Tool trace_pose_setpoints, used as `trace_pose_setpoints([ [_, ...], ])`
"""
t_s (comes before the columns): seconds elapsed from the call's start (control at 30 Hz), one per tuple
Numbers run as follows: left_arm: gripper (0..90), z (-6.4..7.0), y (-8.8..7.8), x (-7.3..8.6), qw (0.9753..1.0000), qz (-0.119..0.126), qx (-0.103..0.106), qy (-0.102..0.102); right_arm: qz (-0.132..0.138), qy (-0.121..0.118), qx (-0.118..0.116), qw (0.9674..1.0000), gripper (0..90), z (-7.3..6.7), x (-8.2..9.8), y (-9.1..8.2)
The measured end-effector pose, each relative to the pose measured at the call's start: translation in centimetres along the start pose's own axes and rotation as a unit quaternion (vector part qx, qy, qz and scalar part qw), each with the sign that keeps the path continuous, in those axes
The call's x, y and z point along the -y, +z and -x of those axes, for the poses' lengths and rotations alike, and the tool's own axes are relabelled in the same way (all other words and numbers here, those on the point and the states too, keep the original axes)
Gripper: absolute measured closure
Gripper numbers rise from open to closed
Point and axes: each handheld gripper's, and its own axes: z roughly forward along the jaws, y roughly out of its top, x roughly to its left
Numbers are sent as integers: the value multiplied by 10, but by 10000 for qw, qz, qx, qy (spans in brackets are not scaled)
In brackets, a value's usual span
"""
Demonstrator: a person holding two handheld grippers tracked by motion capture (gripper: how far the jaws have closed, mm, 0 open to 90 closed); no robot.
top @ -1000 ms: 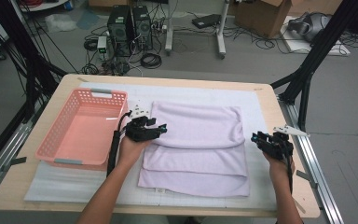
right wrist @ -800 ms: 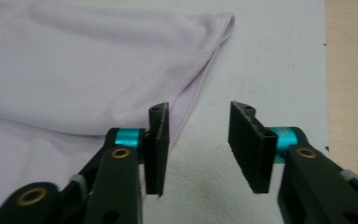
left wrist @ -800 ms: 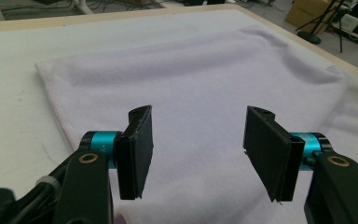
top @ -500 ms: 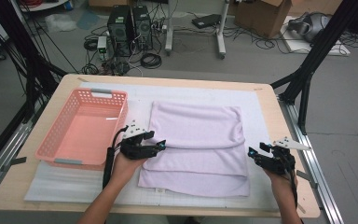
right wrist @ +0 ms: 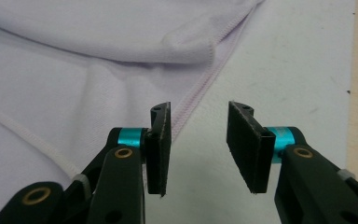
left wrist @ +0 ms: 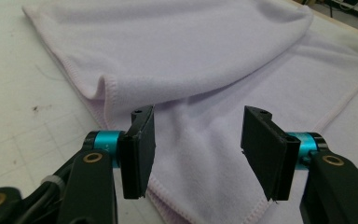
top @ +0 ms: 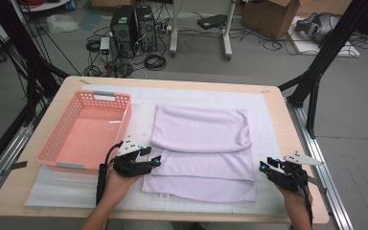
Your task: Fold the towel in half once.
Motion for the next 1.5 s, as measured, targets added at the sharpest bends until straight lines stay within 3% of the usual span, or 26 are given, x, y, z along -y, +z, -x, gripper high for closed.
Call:
trace_pose_setpoints([
  [0.17, 479, -2, -4, 7, 9999, -126, -67, -86, -130, -130, -211, 9996, 619, -10, 1, 5],
  [0.43, 489, 1, -3, 17, 9990, -436, -28, -64, -597, -374, -412, 9967, 671, -25, 8, 21],
  [0.5, 497, 4, -2, 18, 9987, -514, -29, 13, -611, -476, -335, 9964, 704, -28, 8, 21],
  [0.57, 517, 9, -1, 19, 9979, -607, -113, 193, -675, -499, -364, 9958, 796, -31, 9, 21],
  [0.63, 672, 14, 1, 19, 9959, -724, -193, 515, -687, -603, -327, 9953, 847, -34, 8, 21],
  [0.67, 691, 17, 1, 19, 9953, -723, -239, 597, -709, -680, -254, 9948, 855, -36, 8, 21],
  [0.7, 770, 19, 1, 19, 9953, -719, -218, 615, -705, -716, -197, 9947, 859, -38, 8, 21],
  [0.77, 842, 23, 0, 20, 9951, -676, -345, 632, -682, -743, -115, 9948, 860, -41, 8, 19],
  [1.03, 856, 29, -27, 22, 9990, -278, -103, 334, -514, -546, -118, 9971, 860, -45, 19, -5],
  [1.2, 856, 32, -39, 29, 9996, -264, 47, 114, -522, -476, -200, 9973, 860, -49, 25, -17],
  [1.5, 855, 41, -49, 43, 9988, -465, 135, 53, -625, -371, -289, 9969, 860, -56, 36, -33],
])
